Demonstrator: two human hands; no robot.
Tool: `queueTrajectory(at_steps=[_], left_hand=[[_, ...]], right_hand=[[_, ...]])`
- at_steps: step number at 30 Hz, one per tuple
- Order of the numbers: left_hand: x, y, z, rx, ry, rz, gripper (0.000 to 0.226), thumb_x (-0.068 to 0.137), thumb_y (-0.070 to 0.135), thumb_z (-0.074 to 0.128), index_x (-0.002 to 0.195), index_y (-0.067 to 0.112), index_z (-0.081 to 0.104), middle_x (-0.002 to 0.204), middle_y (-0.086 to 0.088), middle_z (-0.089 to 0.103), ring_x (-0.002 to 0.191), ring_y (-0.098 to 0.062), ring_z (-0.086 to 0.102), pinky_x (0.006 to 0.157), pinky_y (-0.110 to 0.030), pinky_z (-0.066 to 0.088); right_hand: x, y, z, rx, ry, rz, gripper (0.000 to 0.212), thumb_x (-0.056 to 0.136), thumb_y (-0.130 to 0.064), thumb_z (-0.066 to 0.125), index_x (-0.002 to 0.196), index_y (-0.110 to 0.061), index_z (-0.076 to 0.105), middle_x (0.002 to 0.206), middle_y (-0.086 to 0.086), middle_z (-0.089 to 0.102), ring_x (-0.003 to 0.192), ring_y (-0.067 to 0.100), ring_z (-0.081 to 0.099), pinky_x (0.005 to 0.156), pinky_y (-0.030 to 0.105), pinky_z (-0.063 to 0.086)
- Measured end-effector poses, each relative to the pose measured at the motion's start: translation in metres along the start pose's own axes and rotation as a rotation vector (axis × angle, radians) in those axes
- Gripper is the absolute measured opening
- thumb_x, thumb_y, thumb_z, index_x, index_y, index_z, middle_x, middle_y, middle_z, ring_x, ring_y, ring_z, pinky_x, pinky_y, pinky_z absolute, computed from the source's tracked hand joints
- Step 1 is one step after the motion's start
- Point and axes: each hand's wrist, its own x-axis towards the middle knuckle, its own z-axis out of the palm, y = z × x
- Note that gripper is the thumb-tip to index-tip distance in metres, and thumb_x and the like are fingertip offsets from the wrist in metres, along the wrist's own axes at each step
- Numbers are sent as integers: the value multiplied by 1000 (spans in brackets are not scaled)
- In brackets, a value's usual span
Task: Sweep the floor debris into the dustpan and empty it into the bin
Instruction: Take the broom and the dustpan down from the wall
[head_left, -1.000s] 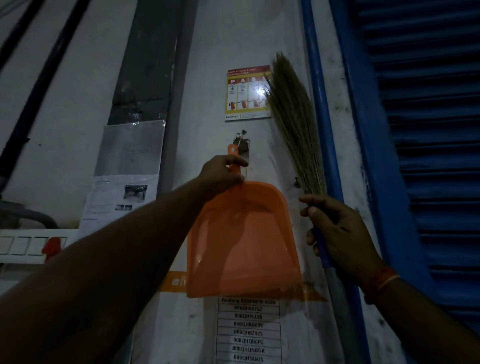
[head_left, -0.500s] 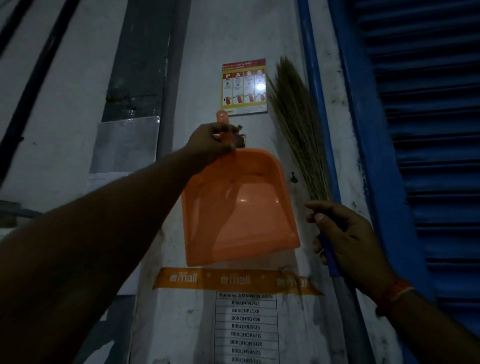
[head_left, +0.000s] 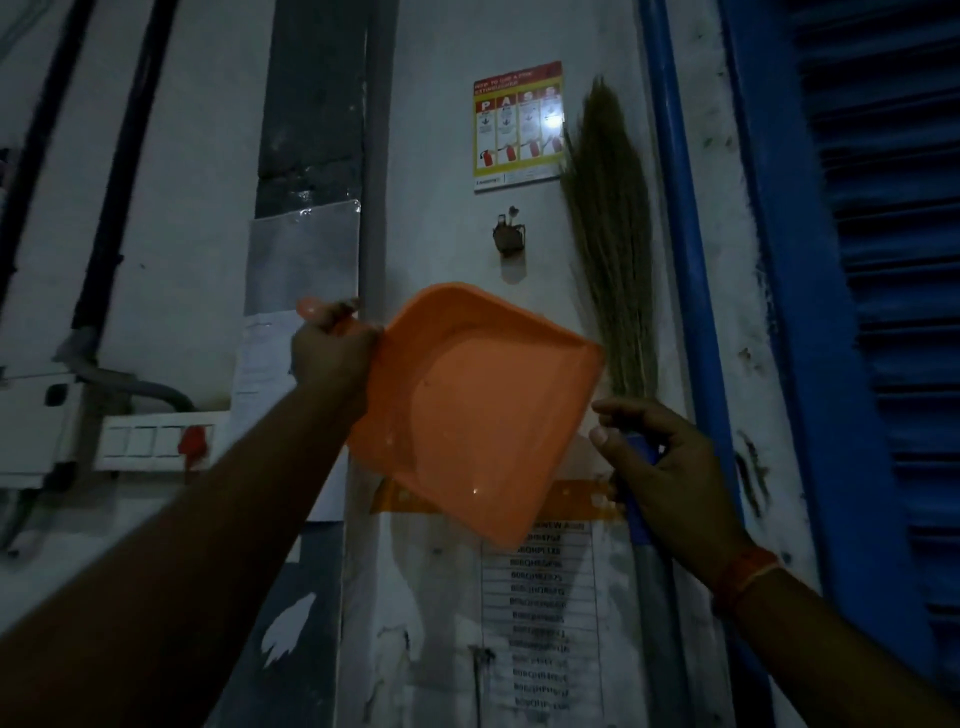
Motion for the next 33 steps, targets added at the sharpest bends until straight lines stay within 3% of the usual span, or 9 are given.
queueTrajectory(at_steps=[3,6,11,17,20,24,27,30,33], left_hand=[[-24,-21,-18,-18,150,-63,47,89,12,73,131,29,60,120,1,60,91,-13,64,79,-34,61],[-41,-35,-29,-69,284,-144,47,87,12,75,127,34,61,121,1,57,102,-21,65,86,-42,61],[-59,-44,-41,-227,295,-254,51,86,5,75,127,33,64,127,-2,56,105,-22,65,84,-39,61],[-73,-55,-56,-309,154,-296,61,87,-2,68,137,31,58,120,-12,63,98,-24,65,89,-54,60],[-79,-63,-66,-60,-86,-229,62,94,-1,58,149,22,43,122,-8,58,107,-27,64,92,-51,58],[-75,-75,-91,538,-438,50,47,96,5,57,139,22,47,112,-6,69,95,-23,71,81,-45,62],[-72,-83,-98,900,-417,240,51,94,15,68,140,26,48,94,0,71,72,-11,68,59,-24,53],[-62,-87,-104,1127,-384,424,36,90,36,74,124,27,64,92,-1,72,75,-14,67,70,-32,58],[-44,-90,-112,1380,-420,592,37,81,61,71,107,35,72,86,2,64,81,-17,58,76,-34,49]], right_hand=[[-8,9,15,-2,-12,8,20,89,-15,68,106,-23,71,103,-11,69,68,17,66,55,31,56],[-12,20,25,-58,-39,-9,23,89,-19,68,111,-26,70,111,-9,67,97,11,66,72,29,59],[-13,25,29,-104,-85,17,31,84,-19,74,114,-23,70,116,-6,67,102,2,63,70,18,57],[-7,23,19,-65,-126,63,27,83,-5,73,101,-25,74,109,-1,67,100,20,66,65,41,61],[-7,21,12,-63,-132,51,26,84,-2,71,100,-22,74,104,-1,67,94,20,66,61,36,61],[-8,21,-1,-96,-128,25,26,83,-1,71,100,-21,74,98,-5,68,85,15,65,59,20,56],[-7,19,-5,-103,-149,18,24,83,-1,71,101,-16,74,98,-4,67,75,5,64,52,13,51],[-6,19,-5,-141,-177,-4,24,82,-1,72,99,-18,74,95,-13,68,82,-1,64,57,12,53],[-5,21,-8,-192,-216,-30,25,81,-2,73,97,-21,75,96,-23,68,90,-3,64,70,11,54]])
